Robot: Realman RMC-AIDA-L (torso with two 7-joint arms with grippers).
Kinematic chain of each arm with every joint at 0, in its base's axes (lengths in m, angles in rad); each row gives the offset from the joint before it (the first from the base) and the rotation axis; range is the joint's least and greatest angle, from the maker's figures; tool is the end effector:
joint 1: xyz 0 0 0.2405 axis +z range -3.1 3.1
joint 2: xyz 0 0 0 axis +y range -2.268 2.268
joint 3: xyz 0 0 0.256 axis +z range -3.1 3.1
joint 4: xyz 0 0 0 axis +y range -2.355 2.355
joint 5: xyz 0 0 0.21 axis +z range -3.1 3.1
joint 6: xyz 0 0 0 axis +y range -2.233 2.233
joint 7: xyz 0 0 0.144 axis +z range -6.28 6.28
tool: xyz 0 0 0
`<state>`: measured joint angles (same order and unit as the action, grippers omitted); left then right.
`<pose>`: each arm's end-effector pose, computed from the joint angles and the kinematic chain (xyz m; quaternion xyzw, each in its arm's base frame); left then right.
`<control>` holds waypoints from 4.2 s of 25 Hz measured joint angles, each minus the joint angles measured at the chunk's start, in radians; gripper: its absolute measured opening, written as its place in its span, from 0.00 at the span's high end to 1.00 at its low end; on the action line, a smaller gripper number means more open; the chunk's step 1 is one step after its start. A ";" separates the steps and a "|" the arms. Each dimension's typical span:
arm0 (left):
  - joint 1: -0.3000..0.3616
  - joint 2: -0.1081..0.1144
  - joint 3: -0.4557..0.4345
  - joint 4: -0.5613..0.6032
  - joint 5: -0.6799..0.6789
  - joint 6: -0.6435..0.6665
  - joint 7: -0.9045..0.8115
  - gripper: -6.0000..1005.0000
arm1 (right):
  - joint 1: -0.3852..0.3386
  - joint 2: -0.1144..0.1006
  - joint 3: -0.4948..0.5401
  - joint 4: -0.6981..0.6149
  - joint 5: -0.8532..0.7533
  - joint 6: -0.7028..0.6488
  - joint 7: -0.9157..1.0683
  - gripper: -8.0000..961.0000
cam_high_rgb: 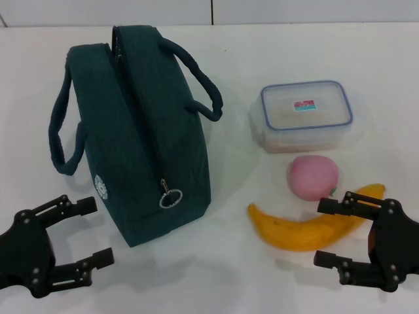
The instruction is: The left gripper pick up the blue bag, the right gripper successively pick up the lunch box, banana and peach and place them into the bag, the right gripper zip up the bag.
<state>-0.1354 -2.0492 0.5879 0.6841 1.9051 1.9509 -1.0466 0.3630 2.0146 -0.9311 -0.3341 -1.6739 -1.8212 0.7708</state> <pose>-0.3299 0.1874 0.0398 -0.9159 -0.1702 -0.3279 0.1567 0.2831 0.2335 -0.0192 -0.9218 0.0589 0.3727 0.0889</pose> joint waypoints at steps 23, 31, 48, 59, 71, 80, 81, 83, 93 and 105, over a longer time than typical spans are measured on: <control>-0.071 0.084 -0.191 0.034 -0.027 -0.035 -0.659 0.12 | 0.003 0.001 0.003 0.009 0.002 -0.004 0.005 0.24; -0.224 0.125 -0.186 0.230 0.118 -0.061 -1.172 0.12 | 0.005 0.001 0.007 0.011 0.002 0.011 0.006 0.24; -0.450 0.111 0.030 0.469 0.331 -0.085 -1.596 0.12 | 0.007 0.001 0.009 0.011 0.016 0.019 0.008 0.24; -0.466 0.089 0.099 0.474 0.367 -0.131 -1.578 0.16 | 0.006 0.000 0.010 0.012 0.047 0.017 0.024 0.24; -0.469 0.082 0.108 0.448 0.358 -0.162 -1.574 0.65 | 0.011 0.000 0.011 0.023 0.057 0.008 0.046 0.24; -0.474 0.084 0.101 0.447 0.317 -0.164 -1.574 0.84 | 0.004 0.000 0.011 0.052 0.209 0.004 0.187 0.24; -0.472 0.085 0.100 0.446 0.297 -0.164 -1.573 0.86 | 0.003 -0.001 0.011 0.072 0.252 0.008 0.230 0.24; -0.469 0.090 0.100 0.435 0.254 -0.164 -1.568 0.90 | 0.003 -0.002 0.011 0.115 0.342 0.022 0.326 0.24; -0.466 0.100 0.098 0.398 0.216 -0.164 -1.523 0.96 | -0.002 -0.003 0.012 0.254 0.632 0.293 0.875 0.24; -0.472 0.103 0.098 0.397 0.207 -0.163 -1.494 0.96 | 0.087 0.008 0.003 0.298 0.641 0.551 1.004 0.26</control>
<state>-0.6074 -1.9463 0.6856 1.0814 2.1126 1.7880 -2.5403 0.4502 2.0228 -0.9284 -0.0365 -1.0330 -1.2700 1.7745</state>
